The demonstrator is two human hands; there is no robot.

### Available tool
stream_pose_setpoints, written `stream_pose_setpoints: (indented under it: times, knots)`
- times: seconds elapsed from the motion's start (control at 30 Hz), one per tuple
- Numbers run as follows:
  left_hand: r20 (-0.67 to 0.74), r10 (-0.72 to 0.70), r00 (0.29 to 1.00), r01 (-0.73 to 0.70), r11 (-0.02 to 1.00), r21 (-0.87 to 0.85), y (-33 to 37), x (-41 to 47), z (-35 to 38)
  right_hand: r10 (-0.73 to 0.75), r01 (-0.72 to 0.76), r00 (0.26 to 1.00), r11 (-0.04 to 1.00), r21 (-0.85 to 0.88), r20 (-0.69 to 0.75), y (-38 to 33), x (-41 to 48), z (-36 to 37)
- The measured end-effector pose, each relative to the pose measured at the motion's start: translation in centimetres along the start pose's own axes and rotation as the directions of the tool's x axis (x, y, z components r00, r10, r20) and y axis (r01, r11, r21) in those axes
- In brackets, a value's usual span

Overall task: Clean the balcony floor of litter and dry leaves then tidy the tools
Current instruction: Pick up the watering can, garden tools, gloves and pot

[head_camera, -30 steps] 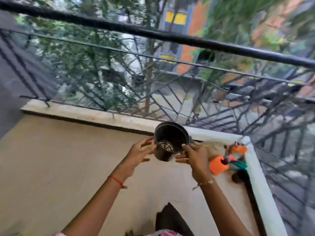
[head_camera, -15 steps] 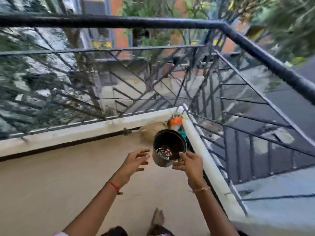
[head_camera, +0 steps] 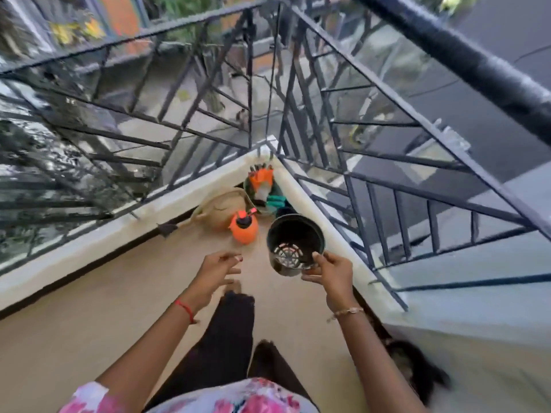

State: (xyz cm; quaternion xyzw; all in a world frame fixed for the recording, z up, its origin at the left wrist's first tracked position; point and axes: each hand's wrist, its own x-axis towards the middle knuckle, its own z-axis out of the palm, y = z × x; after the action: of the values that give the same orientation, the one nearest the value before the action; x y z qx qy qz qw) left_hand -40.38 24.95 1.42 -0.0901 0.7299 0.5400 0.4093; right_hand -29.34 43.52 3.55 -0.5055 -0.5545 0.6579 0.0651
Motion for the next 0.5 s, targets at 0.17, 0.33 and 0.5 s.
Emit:
stream_pose_setpoints:
  times: [0.17, 0.33, 0.5]
  knots:
    - [0.079, -0.027, 0.997, 0.013, 0.986, 0.165, 2.0, 8.1, 0.5, 0.151, -0.133, 0.978, 0.983, 0.124, -0.146, 0.9, 5.1, 1.0]
    - [0.13, -0.09, 0.987, 0.044, 0.947, 0.317, 1.6, 14.7, 2.2, 0.299, -0.245, 0.926, 0.94, 0.236, -0.232, 3.5, 10.9, 2.2]
    - [0.11, -0.164, 0.98, 0.11, 0.915, 0.389, -2.8, 23.2, 4.0, 0.423, -0.386, 0.883, 0.9, 0.201, -0.201, 9.4, 19.2, 4.3]
